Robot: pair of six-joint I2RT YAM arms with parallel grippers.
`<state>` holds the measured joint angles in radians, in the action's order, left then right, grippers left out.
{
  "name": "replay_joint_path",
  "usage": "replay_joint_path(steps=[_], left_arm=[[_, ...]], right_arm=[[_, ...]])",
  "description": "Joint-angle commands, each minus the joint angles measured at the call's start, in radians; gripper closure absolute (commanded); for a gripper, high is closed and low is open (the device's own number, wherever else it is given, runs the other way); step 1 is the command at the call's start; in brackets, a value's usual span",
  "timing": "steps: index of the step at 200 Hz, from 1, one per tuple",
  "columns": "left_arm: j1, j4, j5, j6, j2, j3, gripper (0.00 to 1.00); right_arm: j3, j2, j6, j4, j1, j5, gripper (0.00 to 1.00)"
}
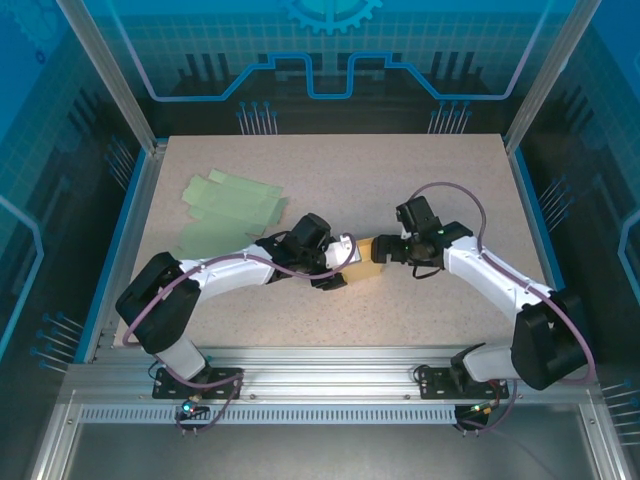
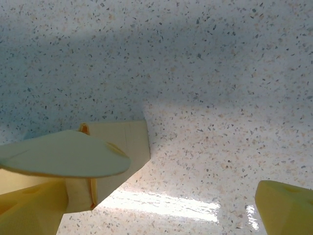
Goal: Fold the paper box
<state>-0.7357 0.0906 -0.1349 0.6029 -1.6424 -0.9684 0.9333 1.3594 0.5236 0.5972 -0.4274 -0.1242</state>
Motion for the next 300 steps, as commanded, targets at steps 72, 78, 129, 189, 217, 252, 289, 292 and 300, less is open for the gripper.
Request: replay_joint_path(steps=[72, 78, 129, 189, 217, 252, 289, 292, 300], left_arm=[[0.007, 0.064, 0.042, 0.001, 0.029, 0.014, 0.33], [0.006, 0.061, 0.041, 0.001, 0.032, 0.015, 0.33], [0.007, 0.036, 0.04, 0.01, 0.036, 0.021, 0.32], [0.007, 0.041, 0.046, 0.014, 0.035, 0.016, 0.32], [0.006, 0.047, 0.047, 0.015, 0.032, 0.012, 0.32], [0.007, 0.048, 0.051, 0.015, 0.021, 0.005, 0.32], [0.006, 0.052, 0.049, 0.016, 0.017, 0.0, 0.32], [0.006, 0.052, 0.049, 0.018, 0.018, -0.001, 0.32], [0.005, 0.053, 0.05, 0.02, 0.02, 0.001, 0.32]], right_arm=[[0.096, -0.137, -0.134, 0.09, -0.042, 0.052, 0.01], [0.111, -0.144, -0.157, 0.095, -0.042, 0.057, 0.03], [0.19, -0.076, -0.273, 0.112, -0.041, 0.035, 0.39], [0.162, -0.019, -0.287, 0.09, -0.042, 0.055, 0.49], [0.132, -0.021, -0.293, 0.088, -0.042, 0.051, 0.56], [0.117, -0.006, -0.292, 0.082, -0.042, 0.054, 0.59], [0.111, 0.003, -0.286, 0.069, -0.042, 0.053, 0.64], [0.11, 0.003, -0.287, 0.067, -0.042, 0.054, 0.64], [0.114, 0.003, -0.287, 0.067, -0.042, 0.051, 0.63]])
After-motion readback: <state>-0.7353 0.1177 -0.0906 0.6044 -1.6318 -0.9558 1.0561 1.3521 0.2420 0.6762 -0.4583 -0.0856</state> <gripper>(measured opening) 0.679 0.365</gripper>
